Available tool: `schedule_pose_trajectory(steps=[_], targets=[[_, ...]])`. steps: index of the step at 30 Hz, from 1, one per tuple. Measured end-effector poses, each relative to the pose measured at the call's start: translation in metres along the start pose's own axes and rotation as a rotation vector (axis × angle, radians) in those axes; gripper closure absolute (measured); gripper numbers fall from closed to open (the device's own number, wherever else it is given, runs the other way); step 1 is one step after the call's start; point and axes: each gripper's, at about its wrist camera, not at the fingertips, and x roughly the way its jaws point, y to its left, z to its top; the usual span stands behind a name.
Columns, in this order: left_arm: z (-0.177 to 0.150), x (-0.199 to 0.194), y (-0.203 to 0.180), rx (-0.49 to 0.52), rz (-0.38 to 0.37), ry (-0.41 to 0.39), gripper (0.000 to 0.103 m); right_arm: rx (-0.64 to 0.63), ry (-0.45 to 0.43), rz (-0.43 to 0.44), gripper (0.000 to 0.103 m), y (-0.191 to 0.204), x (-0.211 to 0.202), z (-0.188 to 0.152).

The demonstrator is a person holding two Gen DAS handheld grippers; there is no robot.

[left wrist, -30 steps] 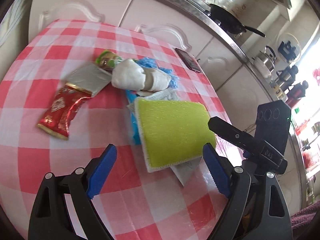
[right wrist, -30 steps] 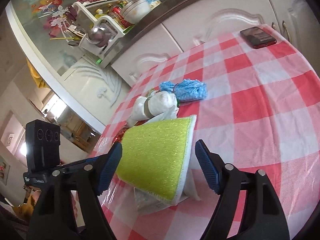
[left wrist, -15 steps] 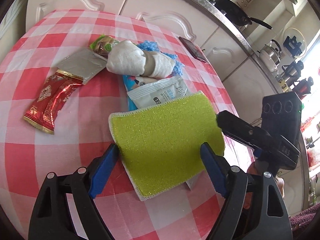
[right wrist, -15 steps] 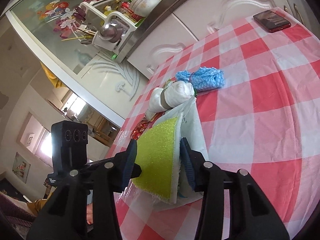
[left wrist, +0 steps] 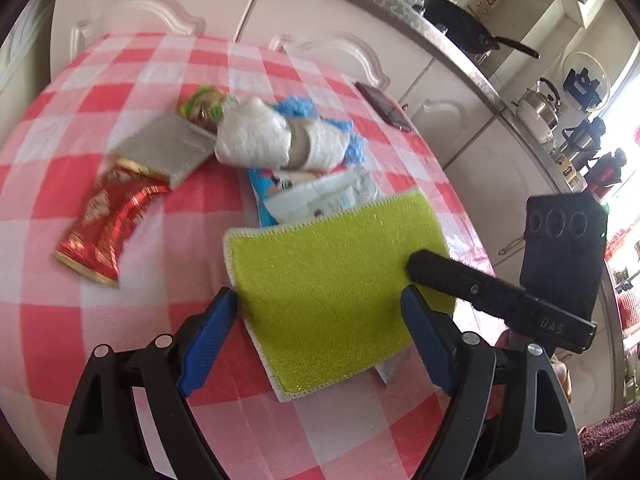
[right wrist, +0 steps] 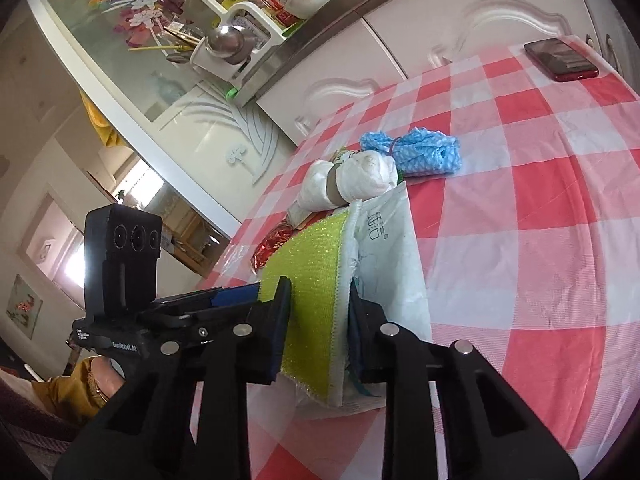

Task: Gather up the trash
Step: 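Grasp the yellow-green sponge with the right tool and lift it, then grasp the white rolled cloth bundle with the left tool while the right tool holds the sponge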

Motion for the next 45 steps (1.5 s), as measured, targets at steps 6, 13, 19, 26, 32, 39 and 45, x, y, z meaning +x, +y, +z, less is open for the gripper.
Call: schedule_pose_trajectory(steps=[6,13,19,26,32,39,45], targets=[[0.028,-0.025,-0.001,0.017,0.041,-0.109,0.017,0.074,-0.098,0.084,0.082,-0.010,-0.019,0.007],[0.055,-0.007,-0.001,-0.037,0.086,-0.120,0.014,0.235,-0.286,0.187,0.082,-0.049,-0.060,0.014],[0.069,0.034,-0.012,0.031,0.213,-0.087,0.014,0.278,-0.437,0.115,0.082,-0.075,-0.096,0.015],[0.084,0.061,-0.020,0.115,0.372,-0.070,0.013,0.313,-0.470,0.109,0.082,-0.093,-0.105,0.014],[0.089,0.077,-0.021,0.157,0.428,-0.058,0.013,0.275,-0.432,0.103,0.082,-0.088,-0.097,0.017],[0.090,0.086,-0.021,0.181,0.442,-0.025,0.012,0.280,-0.429,0.102,0.081,-0.090,-0.097,0.016],[0.093,0.090,-0.018,0.157,0.433,-0.022,0.012,0.257,-0.415,0.076,0.081,-0.085,-0.094,0.018]])
